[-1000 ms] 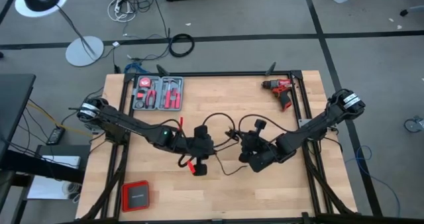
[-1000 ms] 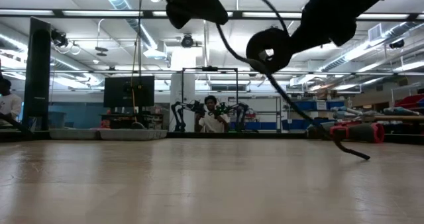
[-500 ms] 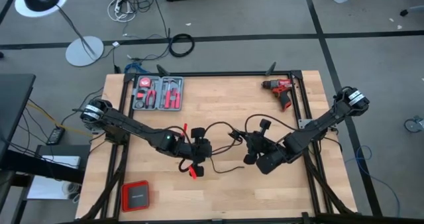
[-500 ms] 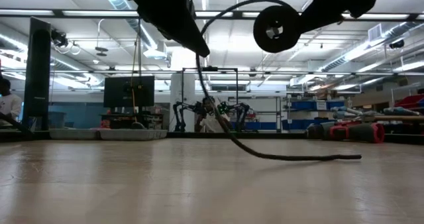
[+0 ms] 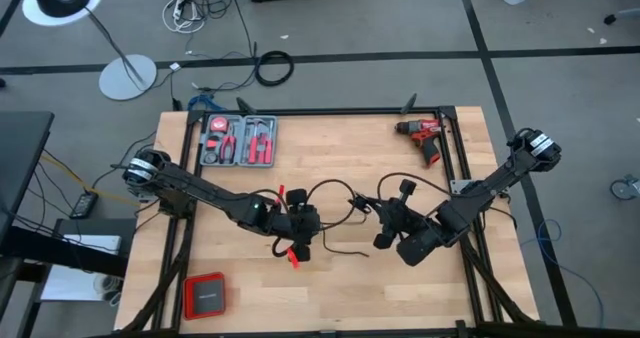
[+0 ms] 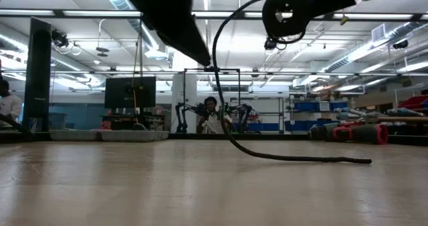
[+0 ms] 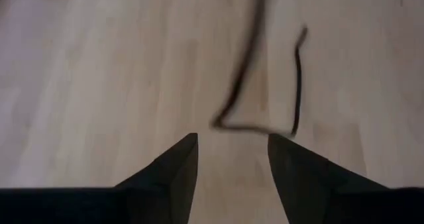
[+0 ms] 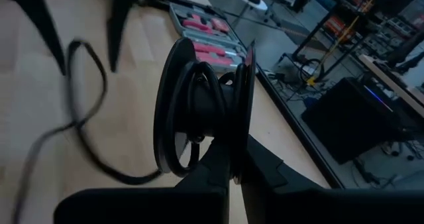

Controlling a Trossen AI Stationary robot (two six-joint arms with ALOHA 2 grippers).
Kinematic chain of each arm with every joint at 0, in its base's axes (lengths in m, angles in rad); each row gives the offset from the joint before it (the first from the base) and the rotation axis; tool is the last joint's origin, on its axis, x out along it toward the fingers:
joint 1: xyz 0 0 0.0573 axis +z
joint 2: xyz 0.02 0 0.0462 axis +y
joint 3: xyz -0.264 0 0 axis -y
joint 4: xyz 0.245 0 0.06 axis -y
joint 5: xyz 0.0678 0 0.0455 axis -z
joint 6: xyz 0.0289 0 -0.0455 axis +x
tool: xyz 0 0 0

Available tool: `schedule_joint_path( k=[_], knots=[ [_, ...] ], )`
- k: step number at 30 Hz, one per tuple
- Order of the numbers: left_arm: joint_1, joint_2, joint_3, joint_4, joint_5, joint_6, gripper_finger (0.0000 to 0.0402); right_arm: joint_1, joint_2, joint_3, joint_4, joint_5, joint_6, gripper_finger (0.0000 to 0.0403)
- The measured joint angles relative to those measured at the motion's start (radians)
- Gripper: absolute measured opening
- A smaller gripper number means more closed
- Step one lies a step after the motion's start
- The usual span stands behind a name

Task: Coil cords
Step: Uncoil the black wire on the spool

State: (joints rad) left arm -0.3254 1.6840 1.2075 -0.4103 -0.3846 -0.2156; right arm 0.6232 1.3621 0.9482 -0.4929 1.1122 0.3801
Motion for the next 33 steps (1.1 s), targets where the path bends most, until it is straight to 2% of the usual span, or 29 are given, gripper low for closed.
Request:
schedule_joint_path(
  k=[5, 10, 15, 18, 26, 29, 33],
  knots=[
    [0.001, 0.000, -0.005, 0.036, 0.000, 0.000, 0.0176, 0.018, -0.003, 0.000, 0.003, 0.023, 0.001, 0.0013],
    [0.002, 0.000, -0.005, -0.011, -0.002, 0.004, 0.0173, 0.036, -0.003, 0.000, 0.004, 0.050, 0.008, 0.0013],
    [0.014, 0.000, -0.006, -0.118, -0.104, 0.015, 0.0173, 0.057, -0.003, 0.000, 0.005, 0.018, 0.008, 0.0013],
    [0.021, 0.000, -0.006, -0.119, -0.145, 0.026, 0.0172, 0.066, -0.002, 0.000, 0.007, 0.014, 0.018, 0.0013],
    [0.009, 0.000, -0.006, -0.130, 0.084, 0.013, 0.0172, 0.049, -0.001, 0.000, -0.014, -0.014, 0.036, 0.0013],
    [-0.002, -0.001, -0.006, -0.079, 0.179, -0.002, 0.0172, 0.033, 0.001, 0.000, -0.040, -0.011, 0.070, 0.0013],
    [-0.014, 0.004, -0.005, 0.045, 0.204, -0.004, 0.0172, 0.008, 0.021, 0.000, -0.039, 0.010, 0.080, 0.0013]
  ],
)
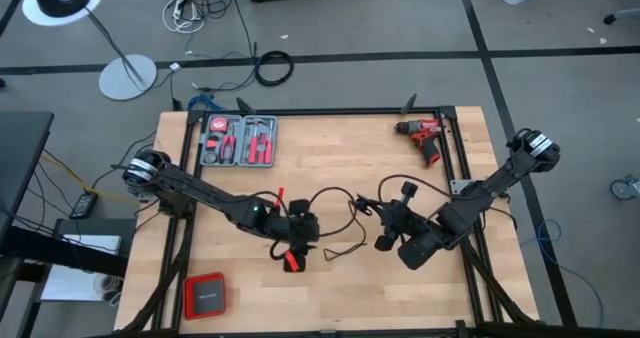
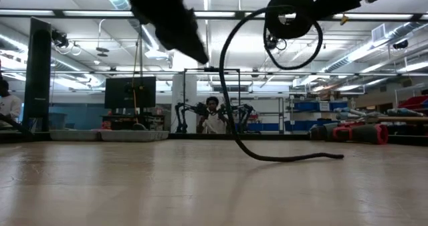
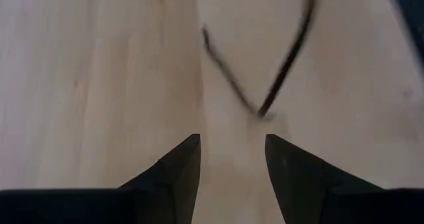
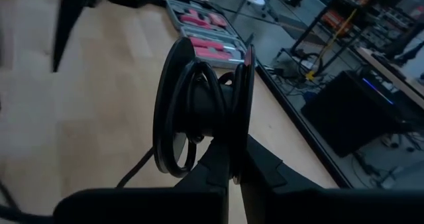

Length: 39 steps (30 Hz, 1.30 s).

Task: Coil cords
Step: Uncoil the black wire on the spool

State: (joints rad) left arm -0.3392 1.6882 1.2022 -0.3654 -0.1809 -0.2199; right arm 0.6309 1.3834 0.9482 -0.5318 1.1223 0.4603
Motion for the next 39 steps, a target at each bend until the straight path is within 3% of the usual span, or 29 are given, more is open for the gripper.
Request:
schedule_joint_path(
  k=[13, 25, 31, 39],
  knots=[
    [-0.008, 0.126, 0.000, 0.185, -0.040, -0.045, 0.0167, -0.018, 0.006, -0.002, 0.042, 0.021, 0.017, 0.0013],
    [-0.008, 0.117, 0.000, 0.124, 0.013, -0.026, 0.0014, -0.024, 0.006, -0.029, 0.040, -0.020, 0.021, 0.0013],
    [-0.008, 0.117, 0.021, -0.008, 0.002, -0.019, 0.0004, -0.024, 0.006, -0.029, 0.040, -0.026, 0.025, 0.0013],
    [-0.008, 0.117, 0.185, -0.489, -0.311, 0.003, 0.0002, 0.007, 0.006, -0.029, 0.038, -0.072, 0.041, 0.0013]
  ],
)
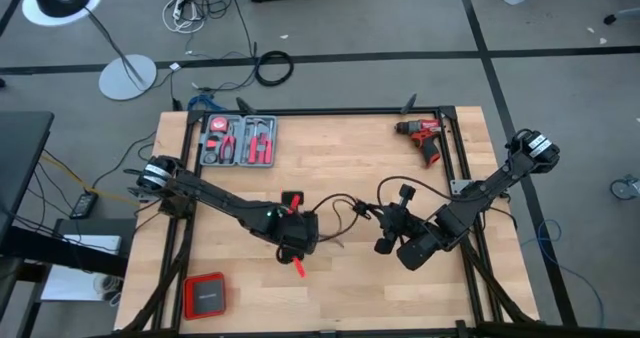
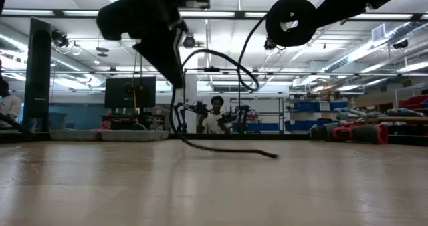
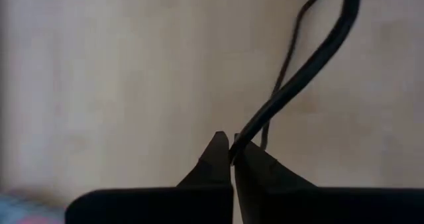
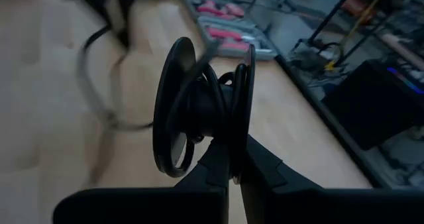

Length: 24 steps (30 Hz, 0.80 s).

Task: Coil cords
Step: Uncoil the black wire on the spool

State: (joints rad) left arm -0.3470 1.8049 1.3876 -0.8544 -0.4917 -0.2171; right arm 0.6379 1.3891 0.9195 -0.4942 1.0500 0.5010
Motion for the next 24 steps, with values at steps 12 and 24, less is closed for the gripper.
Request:
schedule_joint_path(
  k=[12, 24],
  knots=[
    [-0.029, -0.037, 0.228, -0.161, -0.081, 0.054, 0.0001, -0.013, 0.000, -0.029, -0.264, -0.092, 0.283, 0.0012],
    [-0.093, -0.037, 0.277, -0.060, 0.028, 0.119, 0.0002, -0.087, 0.000, -0.083, -0.328, -0.093, 0.318, 0.0012]
  ],
)
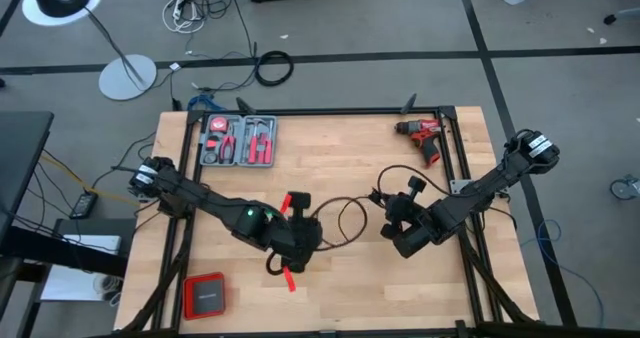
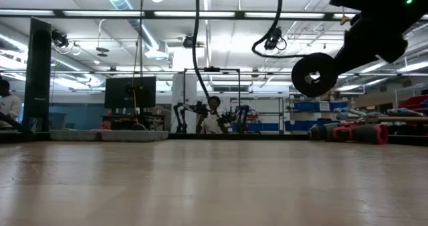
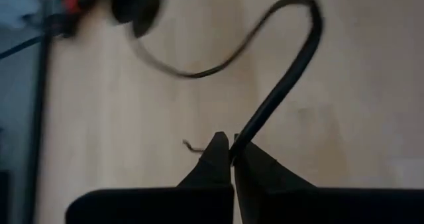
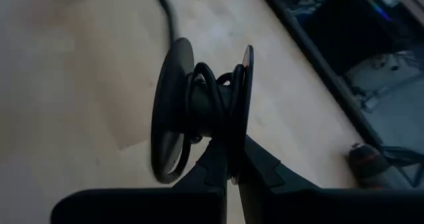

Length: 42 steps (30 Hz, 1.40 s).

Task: Coil cords
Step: Uncoil the black wire on the spool

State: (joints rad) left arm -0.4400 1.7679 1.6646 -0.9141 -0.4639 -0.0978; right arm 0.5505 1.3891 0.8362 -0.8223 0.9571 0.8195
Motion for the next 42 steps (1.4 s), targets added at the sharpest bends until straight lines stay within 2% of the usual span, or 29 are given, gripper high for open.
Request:
schedule_joint_path(
  k=[9, 12, 17, 23, 28, 36, 42],
  knots=[
    [-0.014, 0.003, -0.016, 0.117, 0.121, 0.038, 0.0003, -0.071, 0.000, -0.001, -0.011, 0.098, -0.046, 0.0012],
    [-0.012, 0.006, -0.068, 0.147, 0.139, 0.043, 0.0003, -0.067, 0.000, -0.001, -0.011, 0.122, -0.061, 0.0012],
    [0.019, 0.006, -0.229, 0.306, 0.167, 0.043, 0.0003, -0.034, -0.001, -0.001, -0.006, 0.167, -0.064, 0.0012],
    [0.112, 0.006, -0.397, 0.386, 0.167, 0.019, 0.0004, -0.004, -0.004, -0.001, 0.025, 0.171, -0.072, 0.0012],
    [0.194, 0.002, -0.454, 0.422, 0.175, 0.073, 0.0004, 0.013, -0.004, -0.001, 0.049, 0.175, -0.089, 0.0012],
    [0.316, 0.002, -0.554, 0.647, 0.334, 0.239, 0.0004, 0.012, -0.004, -0.001, 0.046, 0.177, -0.090, 0.0012],
    [0.410, 0.002, -0.612, 0.659, 0.381, 0.254, 0.0004, 0.011, -0.025, -0.001, 0.073, 0.183, -0.116, 0.0012]
  ],
)
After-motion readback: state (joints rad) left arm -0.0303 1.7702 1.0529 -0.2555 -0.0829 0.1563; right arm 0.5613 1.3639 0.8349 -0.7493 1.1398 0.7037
